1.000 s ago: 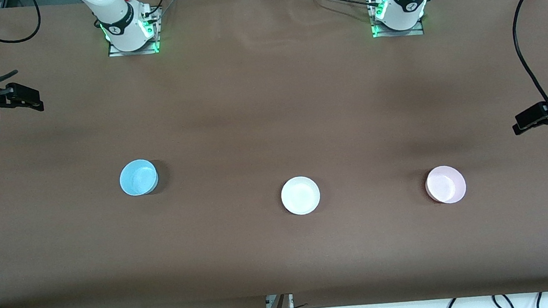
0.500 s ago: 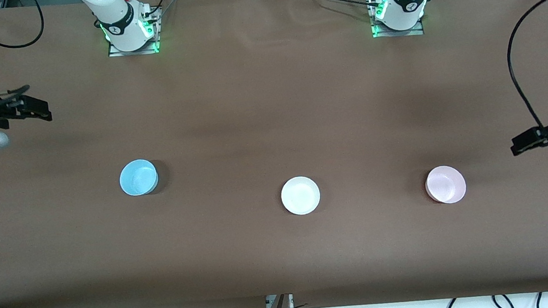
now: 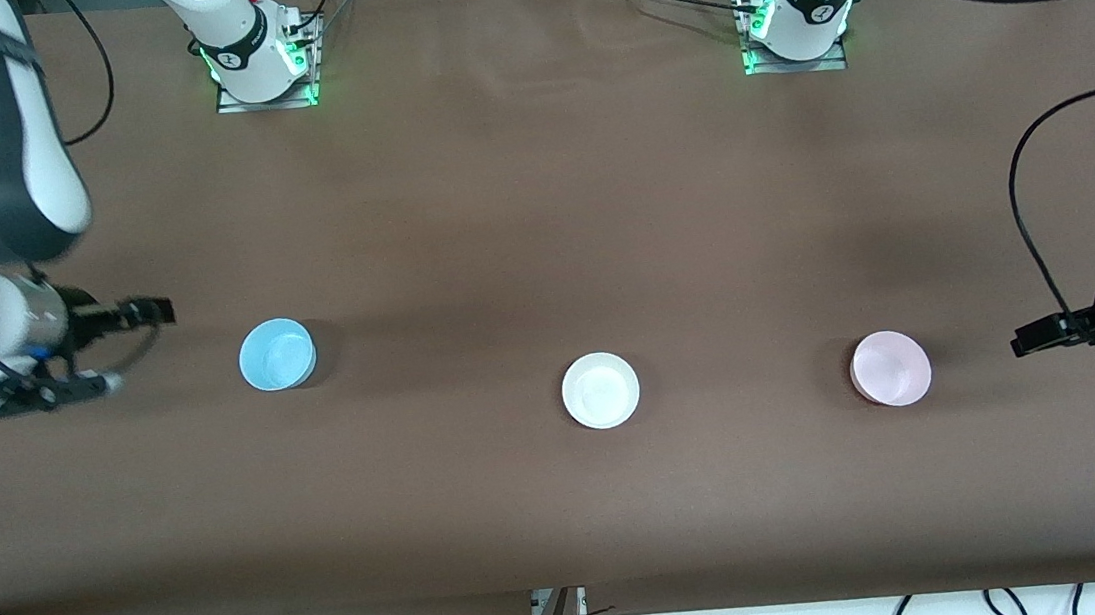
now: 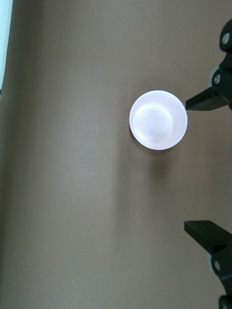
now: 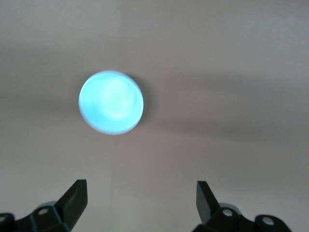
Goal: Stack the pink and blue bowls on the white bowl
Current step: 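Reach the blue bowl with the right gripper while the left gripper reaches pink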
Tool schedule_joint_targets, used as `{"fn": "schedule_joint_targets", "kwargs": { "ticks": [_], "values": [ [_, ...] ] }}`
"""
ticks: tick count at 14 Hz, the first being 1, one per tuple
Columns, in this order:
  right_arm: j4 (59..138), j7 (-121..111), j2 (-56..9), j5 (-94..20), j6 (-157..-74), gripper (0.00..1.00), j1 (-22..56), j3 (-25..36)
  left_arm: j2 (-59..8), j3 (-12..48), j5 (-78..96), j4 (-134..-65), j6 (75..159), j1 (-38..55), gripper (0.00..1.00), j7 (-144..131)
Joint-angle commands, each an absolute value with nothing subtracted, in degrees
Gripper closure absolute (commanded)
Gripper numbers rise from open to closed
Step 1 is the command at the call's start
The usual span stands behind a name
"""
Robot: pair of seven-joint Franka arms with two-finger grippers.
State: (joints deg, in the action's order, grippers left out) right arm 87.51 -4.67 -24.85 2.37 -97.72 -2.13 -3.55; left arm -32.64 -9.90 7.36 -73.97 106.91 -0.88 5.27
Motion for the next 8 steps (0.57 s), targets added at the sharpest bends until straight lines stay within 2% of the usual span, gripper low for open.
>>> {"fn": "schedule_joint_targets", "kwargs": {
  "ticks": [1, 2, 5, 8],
  "values": [
    [93.6, -4.1, -28.4, 1.1, -109.1, 0.00, -4.2, -3.6, -32.6, -9.6, 8.3, -77.3, 111.5, -1.0, 0.00, 6.9],
    [96.6, -3.7, -27.9, 0.0, -112.8, 0.00, -4.3, -3.6, -32.7, -9.6, 8.3, -79.8, 114.8, -0.7, 0.00, 6.9],
    [100.7, 1.2, -28.4, -2.6, -117.3, 0.00, -4.5, -3.6, -32.8, -9.5, 8.3, -85.5, 122.1, -0.3, 0.00, 6.9],
    [104.2, 3.3, -28.6, -2.6, -124.7, 0.00, -4.1, -3.9, -33.4, -8.7, 9.4, -87.3, 123.5, -0.3, 0.00, 6.9]
  ]
}}
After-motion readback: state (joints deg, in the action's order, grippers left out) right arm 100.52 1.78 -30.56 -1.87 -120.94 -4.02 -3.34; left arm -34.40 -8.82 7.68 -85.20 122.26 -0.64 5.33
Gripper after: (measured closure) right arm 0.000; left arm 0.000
